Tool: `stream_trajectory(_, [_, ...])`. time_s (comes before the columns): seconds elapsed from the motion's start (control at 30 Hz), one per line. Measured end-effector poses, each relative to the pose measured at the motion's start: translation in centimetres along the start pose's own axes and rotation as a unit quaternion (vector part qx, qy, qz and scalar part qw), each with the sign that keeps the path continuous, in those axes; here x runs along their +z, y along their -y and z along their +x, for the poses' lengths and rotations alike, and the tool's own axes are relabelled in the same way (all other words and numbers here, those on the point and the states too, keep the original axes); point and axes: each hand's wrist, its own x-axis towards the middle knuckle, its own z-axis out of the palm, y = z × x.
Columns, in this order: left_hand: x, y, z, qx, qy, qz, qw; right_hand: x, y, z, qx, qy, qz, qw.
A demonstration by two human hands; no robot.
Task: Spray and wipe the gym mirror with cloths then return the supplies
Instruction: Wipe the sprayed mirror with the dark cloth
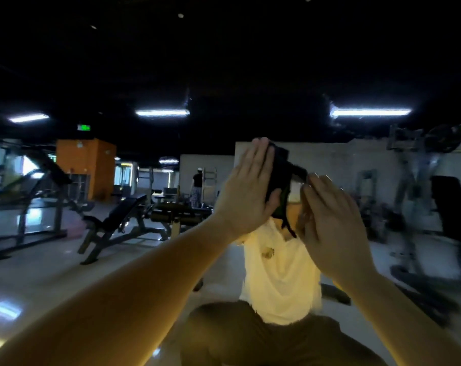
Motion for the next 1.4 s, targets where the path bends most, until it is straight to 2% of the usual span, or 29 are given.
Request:
stream_trajectory(0.1, [-0.4,4.0,-3.5,-0.074,0.012,0.02,0.997,0.9,1.7,-0.3,-0.022,0.003,-0.013,1.0])
stream_trajectory(0.23, [-0.4,7.9,-8.4,-0.126,0.035,0.049,0.99,1.5,2.6,-1.3,-0.022,0.02,-0.053,0.998])
stream_trajectory(0.4, [0.3,7.7,-10.6,-0.231,-0.01,0.0,0.973,0.7,1.6,-3.1,0.004,0.018,-0.069,0.997])
stream_trajectory(0.6, [2.2,-1.8,-7.3,-0.137,-0.037,-0.062,0.988,0.2,-1.2,-6.3,0.024,0.012,-0.062,0.998])
stream_trajectory(0.7, [2.8,-6.9,-5.2,-0.122,-0.027,-0.087,0.988,0.3,-2.3,-8.3,0.01,0.03,-0.073,0.997])
stream_trajectory(0.8, [3.3,-11.0,-4.5,-0.052,-0.005,-0.089,0.995,0.2,-2.9,-9.2,0.02,0.039,-0.065,0.997])
stream_trajectory(0.97, [3.6,-10.2,-5.2,0.063,-0.001,-0.062,0.996,0.4,-2.2,-9.4,0.046,0.029,-0.024,0.998])
stream_trajectory(1.03, [3.5,-8.0,-6.0,0.075,-0.004,-0.048,0.996,0.6,-1.6,-9.6,0.044,0.024,-0.014,0.999])
stream_trajectory(1.23, [3.0,-0.8,-10.5,-0.046,-0.009,-0.021,0.999,2.2,1.3,-10.1,0.034,0.036,-0.009,0.999])
stream_trajectory(1.4, [2.6,5.0,-17.4,-0.169,-0.024,-0.049,0.984,2.9,2.6,-11.3,0.017,0.05,-0.023,0.998])
